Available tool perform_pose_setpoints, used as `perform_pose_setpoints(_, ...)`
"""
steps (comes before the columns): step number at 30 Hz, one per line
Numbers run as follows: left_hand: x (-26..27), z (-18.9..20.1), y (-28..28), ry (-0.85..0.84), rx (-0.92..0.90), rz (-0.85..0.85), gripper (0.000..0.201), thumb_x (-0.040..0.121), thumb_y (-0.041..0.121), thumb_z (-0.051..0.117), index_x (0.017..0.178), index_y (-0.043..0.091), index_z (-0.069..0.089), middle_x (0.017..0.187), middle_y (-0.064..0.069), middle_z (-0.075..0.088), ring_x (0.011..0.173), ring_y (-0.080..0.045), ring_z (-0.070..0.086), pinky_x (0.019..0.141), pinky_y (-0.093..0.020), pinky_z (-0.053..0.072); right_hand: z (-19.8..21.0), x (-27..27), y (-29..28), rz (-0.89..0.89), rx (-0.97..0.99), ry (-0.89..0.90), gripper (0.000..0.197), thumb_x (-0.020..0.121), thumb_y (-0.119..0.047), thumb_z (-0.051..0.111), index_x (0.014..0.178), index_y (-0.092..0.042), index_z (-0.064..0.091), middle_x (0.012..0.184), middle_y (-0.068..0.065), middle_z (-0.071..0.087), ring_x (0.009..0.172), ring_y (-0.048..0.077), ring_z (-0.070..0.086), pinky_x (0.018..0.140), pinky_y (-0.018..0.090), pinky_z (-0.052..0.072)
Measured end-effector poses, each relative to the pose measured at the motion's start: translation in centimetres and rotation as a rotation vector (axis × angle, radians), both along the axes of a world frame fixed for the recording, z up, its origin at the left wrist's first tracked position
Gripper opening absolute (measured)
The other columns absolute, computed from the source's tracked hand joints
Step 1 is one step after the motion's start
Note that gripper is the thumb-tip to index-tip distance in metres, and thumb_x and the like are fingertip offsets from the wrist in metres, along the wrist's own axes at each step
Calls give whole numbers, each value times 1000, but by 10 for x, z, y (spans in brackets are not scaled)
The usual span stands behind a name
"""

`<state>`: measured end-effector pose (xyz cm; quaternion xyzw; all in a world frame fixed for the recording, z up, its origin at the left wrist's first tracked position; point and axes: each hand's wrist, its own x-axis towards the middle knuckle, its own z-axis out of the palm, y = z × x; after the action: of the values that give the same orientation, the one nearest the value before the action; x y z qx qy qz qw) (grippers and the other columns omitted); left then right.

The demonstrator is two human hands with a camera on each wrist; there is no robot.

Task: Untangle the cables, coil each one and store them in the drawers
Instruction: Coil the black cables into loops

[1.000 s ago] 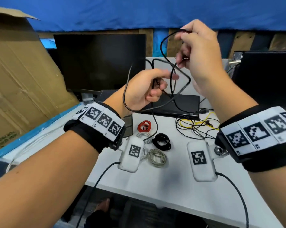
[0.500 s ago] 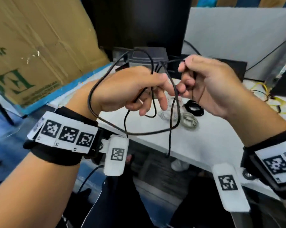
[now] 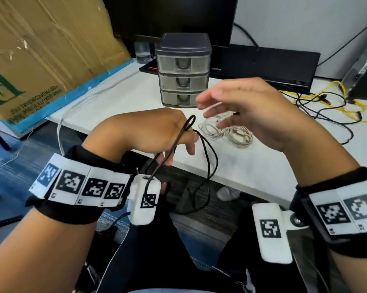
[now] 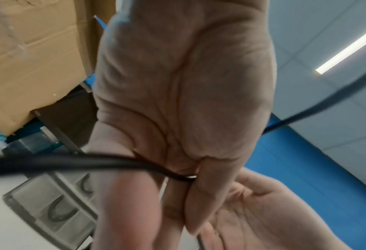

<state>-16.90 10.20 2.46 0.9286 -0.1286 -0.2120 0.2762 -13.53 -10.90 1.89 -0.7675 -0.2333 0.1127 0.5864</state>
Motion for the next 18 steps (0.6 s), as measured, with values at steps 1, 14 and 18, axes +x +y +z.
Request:
perform_pose_setpoints(1, 0, 1, -3, -13, -7, -1, 34, 106, 40, 49, 97, 23, 77, 69, -11, 74, 60, -23, 71, 63, -27, 56, 2, -3, 3, 21, 41, -9, 26, 100, -30, 55, 105, -17, 77, 109, 3, 75, 103, 18, 70, 78, 30, 52)
perform_pose_setpoints(14, 16, 2, 1, -241, -302, 173, 37, 106, 31, 51, 82, 6, 65, 62, -5, 60, 43, -15, 47, 42, -25, 35, -9, 16, 17, 83, 102, 80, 14, 97, -5, 64, 110, 0, 66, 78, 11, 71, 61, 17, 66, 57, 24, 53)
perform_pose_setpoints(18, 12, -14, 11, -133, -759, 146, 32, 107, 19, 47, 78, 10, 59, 55, 1, 41, 44, -13, 26, 43, -22, 18, -9, 29, -1, -76, 159, 36, 17, 101, -17, 61, 97, -6, 73, 58, -3, 50, 46, 9, 28, 46, 22, 22)
